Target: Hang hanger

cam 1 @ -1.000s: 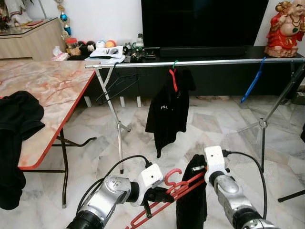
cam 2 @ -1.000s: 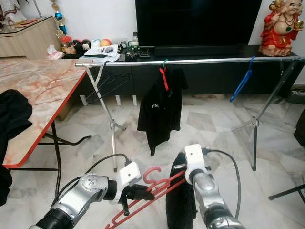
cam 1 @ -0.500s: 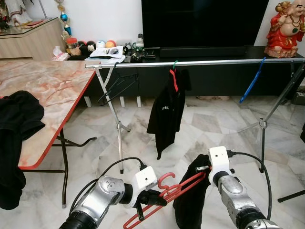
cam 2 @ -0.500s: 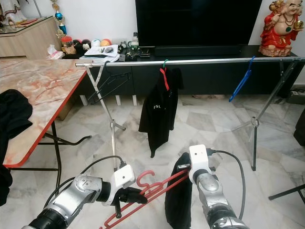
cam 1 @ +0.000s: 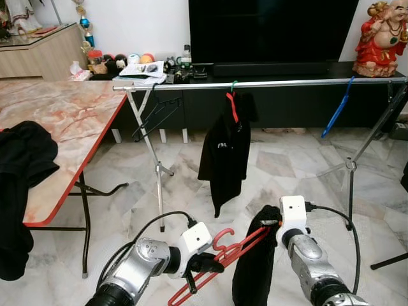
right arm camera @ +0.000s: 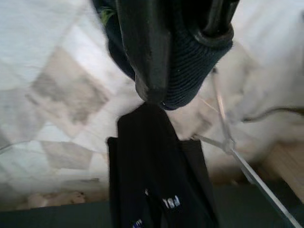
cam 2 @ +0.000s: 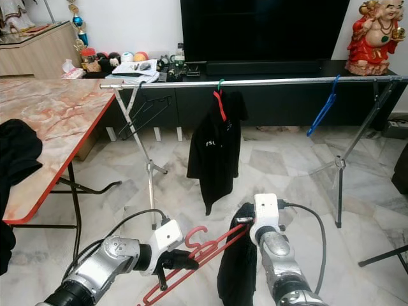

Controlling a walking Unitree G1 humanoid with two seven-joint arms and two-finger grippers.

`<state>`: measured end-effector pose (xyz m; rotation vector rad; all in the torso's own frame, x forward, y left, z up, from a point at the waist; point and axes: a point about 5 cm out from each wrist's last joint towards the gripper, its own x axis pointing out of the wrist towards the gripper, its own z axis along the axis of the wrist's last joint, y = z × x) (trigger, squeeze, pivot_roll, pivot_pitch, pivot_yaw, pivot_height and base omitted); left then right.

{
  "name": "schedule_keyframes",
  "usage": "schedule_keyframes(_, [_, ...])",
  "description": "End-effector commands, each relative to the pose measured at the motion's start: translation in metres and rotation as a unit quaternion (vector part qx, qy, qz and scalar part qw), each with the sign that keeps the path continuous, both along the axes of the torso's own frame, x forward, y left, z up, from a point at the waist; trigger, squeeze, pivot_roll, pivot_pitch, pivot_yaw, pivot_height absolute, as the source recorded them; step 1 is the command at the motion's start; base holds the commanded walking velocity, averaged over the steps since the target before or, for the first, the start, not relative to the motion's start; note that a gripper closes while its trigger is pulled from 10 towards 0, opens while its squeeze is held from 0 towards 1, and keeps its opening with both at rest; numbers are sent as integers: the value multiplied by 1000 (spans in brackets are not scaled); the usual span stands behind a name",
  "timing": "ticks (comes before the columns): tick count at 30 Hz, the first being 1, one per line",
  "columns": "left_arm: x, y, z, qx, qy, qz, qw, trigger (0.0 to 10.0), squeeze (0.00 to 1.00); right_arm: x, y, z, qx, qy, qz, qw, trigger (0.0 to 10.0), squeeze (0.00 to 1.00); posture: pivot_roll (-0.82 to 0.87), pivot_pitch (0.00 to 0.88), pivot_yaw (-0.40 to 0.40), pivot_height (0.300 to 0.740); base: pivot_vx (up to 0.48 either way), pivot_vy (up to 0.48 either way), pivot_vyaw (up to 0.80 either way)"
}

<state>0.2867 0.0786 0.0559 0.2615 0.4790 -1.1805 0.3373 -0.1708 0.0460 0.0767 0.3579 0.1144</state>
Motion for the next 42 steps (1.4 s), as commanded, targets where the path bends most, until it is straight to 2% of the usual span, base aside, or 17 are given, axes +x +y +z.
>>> schedule_keyframes(1, [3,4,0,7,4,11,1000,10000,0,3,4,6,36,-16,-4,999,10000,0,-6,3,46,740,0,0,0])
schedule_keyframes(7, [4,5,-3,11,6,19,1000,10000,0,-3,3,5,84,-18,-26,996,10000,0,-19,11,50,740,0,0,0])
schedule_keyframes(11, [4,6,-3,12,7,23,1000,10000,0,-5,-2,2,93,-4,-53,994,10000,0,-22,12,51,740,0,0,0])
schedule_keyframes(13, [6,6,-4,15,3,32,999,10000,0,-9,-8,-2,114,15,-90,989,10000,0,-25,15,52,740,0,0,0])
schedule_keyframes(17, [11,5,-5,18,-8,56,998,10000,0,-11,-9,-3,154,24,-117,981,10000,0,-30,19,55,740,0,0,0])
schedule_keyframes(20, [11,3,-5,12,-5,60,998,10000,0,-13,-4,-7,158,37,-97,982,10000,0,-30,19,55,740,0,0,0])
schedule_keyframes(22, [10,2,-5,9,-3,56,998,10000,0,-16,7,-7,169,41,-50,984,10000,0,-27,22,56,740,0,0,0])
schedule_keyframes(23, [10,2,-5,9,-3,56,998,10000,0,-16,7,-7,169,41,-50,984,10000,0,-27,22,56,740,0,0,0])
schedule_keyframes(28, [7,2,-4,-2,6,38,999,10000,0,-19,23,0,179,26,36,983,10000,0,-25,28,57,740,0,0,0])
schedule_keyframes(30, [6,2,-4,-6,9,31,999,10000,0,-20,24,0,172,23,48,984,10000,0,-25,28,57,740,0,0,0])
schedule_keyframes(33, [3,5,-4,-5,20,11,1000,10000,0,-20,16,1,124,16,57,991,10000,0,-22,32,59,740,0,0,0])
schedule_keyframes(37, [0,8,-4,-4,29,-3,1000,10000,0,-17,10,8,119,7,59,991,10000,0,-22,37,60,740,0,0,0])
schedule_keyframes(42, [0,10,-4,-6,32,-3,999,10000,0,-16,9,18,120,-13,80,989,10000,0,-22,39,61,740,0,0,0])
